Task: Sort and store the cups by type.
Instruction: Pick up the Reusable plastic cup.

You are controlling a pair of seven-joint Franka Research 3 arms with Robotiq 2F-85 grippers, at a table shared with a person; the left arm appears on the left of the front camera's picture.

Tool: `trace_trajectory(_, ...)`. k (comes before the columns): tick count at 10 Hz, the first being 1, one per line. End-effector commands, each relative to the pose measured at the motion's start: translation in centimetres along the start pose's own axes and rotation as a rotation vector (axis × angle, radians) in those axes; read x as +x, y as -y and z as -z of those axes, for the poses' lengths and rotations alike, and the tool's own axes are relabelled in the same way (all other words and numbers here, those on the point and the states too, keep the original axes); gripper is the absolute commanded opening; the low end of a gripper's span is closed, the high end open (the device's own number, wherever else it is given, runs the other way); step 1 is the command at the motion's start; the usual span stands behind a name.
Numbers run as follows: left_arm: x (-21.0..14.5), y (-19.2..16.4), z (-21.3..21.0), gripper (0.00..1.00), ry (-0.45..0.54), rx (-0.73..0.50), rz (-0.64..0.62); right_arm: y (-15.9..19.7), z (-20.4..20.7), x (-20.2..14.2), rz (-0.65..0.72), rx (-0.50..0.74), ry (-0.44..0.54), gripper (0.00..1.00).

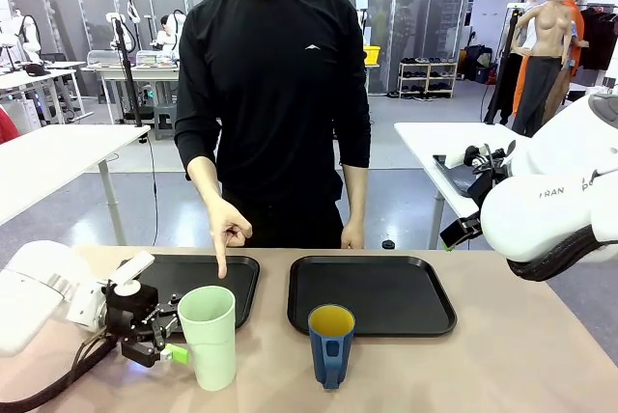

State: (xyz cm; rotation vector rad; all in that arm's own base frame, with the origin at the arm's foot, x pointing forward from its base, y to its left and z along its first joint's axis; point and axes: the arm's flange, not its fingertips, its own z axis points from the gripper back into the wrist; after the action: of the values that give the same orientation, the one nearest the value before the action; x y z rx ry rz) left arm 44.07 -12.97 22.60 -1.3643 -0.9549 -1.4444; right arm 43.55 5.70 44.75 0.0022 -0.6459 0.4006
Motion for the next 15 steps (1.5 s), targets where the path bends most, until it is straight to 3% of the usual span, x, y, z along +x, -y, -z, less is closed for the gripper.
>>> trace_trajectory(1, -0.3, -0.7, 0.8, 1.0, 0.015, -0.047, 0.008, 0.1, 0.0, -0.1, 0.005, 0.002, 0.003, 1.0)
trace_trajectory(8, -1.7, -2.3, 4.8, 1.0, 0.026, -0.104, -0.001, 0.1, 0.0, -0.1, 0.005, 0.002, 0.003, 1.0)
trace_trajectory(11, -1.9, -2.3, 4.5, 1.0, 0.049, -0.103, -0.011, 0.1, 0.0, -0.1, 0.005, 0.002, 0.003, 1.0)
trace_trajectory(12, -2.0, -2.3, 4.3, 0.8, 0.085, -0.11, -0.006, 0.1, 0.0, -0.1, 0.005, 0.002, 0.003, 1.0)
trace_trajectory(13, -2.0, -2.3, 4.2, 0.8, 0.096, -0.111, -0.013, 0.1, 0.0, -0.1, 0.005, 0.002, 0.003, 1.0)
trace_trajectory(14, -1.9, -2.4, 4.0, 0.6, 0.096, -0.111, -0.006, 0.1, 0.0, -0.1, 0.005, 0.002, 0.003, 1.0)
trace_trajectory(15, -1.8, -2.4, 3.9, 0.75, 0.096, -0.115, -0.005, 0.1, 0.0, -0.1, 0.005, 0.002, 0.003, 1.0)
